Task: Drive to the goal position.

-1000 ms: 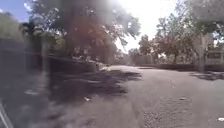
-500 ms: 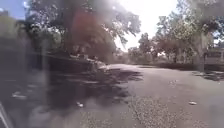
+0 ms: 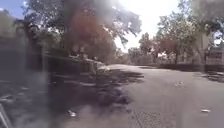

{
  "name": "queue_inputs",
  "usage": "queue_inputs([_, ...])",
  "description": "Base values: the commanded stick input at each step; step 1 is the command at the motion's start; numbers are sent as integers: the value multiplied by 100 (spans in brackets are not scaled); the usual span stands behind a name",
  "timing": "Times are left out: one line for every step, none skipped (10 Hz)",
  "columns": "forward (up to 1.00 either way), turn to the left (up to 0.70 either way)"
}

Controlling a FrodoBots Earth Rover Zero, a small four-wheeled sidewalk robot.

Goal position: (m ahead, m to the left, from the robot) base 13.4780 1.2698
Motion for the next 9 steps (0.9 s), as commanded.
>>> queue_inputs([50, 0])
queue_inputs([50, 0])
queue_inputs([50, 0])
queue_inputs([50, 0])
queue_inputs([50, 0])
queue_inputs([50, 0])
queue_inputs([50, 0])
queue_inputs([50, 0])
queue_inputs([50, 0])
